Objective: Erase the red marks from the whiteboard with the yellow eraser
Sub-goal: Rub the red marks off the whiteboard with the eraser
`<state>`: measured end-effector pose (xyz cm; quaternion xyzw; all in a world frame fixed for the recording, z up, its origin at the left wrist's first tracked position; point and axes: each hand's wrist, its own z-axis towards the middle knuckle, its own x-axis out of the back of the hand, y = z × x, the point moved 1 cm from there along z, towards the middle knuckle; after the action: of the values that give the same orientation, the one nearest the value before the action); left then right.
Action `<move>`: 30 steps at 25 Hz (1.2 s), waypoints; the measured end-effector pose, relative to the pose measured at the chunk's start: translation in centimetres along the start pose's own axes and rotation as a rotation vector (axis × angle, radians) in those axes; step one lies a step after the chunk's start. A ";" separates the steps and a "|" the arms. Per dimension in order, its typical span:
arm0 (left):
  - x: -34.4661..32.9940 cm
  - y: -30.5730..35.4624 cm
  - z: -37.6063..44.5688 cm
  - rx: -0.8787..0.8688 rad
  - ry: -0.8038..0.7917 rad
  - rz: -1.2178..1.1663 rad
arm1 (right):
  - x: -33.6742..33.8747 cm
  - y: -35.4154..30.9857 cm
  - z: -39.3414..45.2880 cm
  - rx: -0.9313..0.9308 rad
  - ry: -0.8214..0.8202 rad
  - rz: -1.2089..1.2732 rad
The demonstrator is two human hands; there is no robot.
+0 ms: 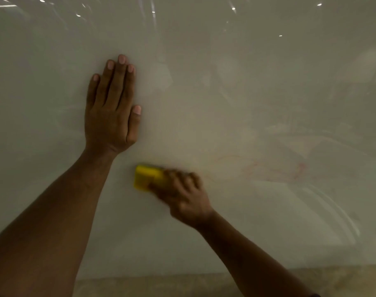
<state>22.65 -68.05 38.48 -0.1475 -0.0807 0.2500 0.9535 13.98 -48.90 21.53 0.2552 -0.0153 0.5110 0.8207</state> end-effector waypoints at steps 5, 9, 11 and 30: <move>0.0 -0.1 -0.1 0.006 -0.004 -0.004 | -0.5 -0.6 -0.7 -0.073 -0.049 -0.001; 0.0 0.1 0.0 0.013 0.000 -0.027 | -0.4 -0.7 0.2 -0.263 0.066 -0.048; 0.1 0.1 0.1 0.013 -0.010 -0.029 | -0.6 -1.8 -1.0 0.019 -0.064 -0.063; 0.2 1.4 -0.7 0.135 0.019 -0.045 | 0.0 -0.6 -1.9 0.148 -0.010 -0.100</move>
<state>22.38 -66.96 37.43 -0.0832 -0.0580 0.2322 0.9674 14.05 -48.31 19.67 0.3181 0.0311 0.4678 0.8240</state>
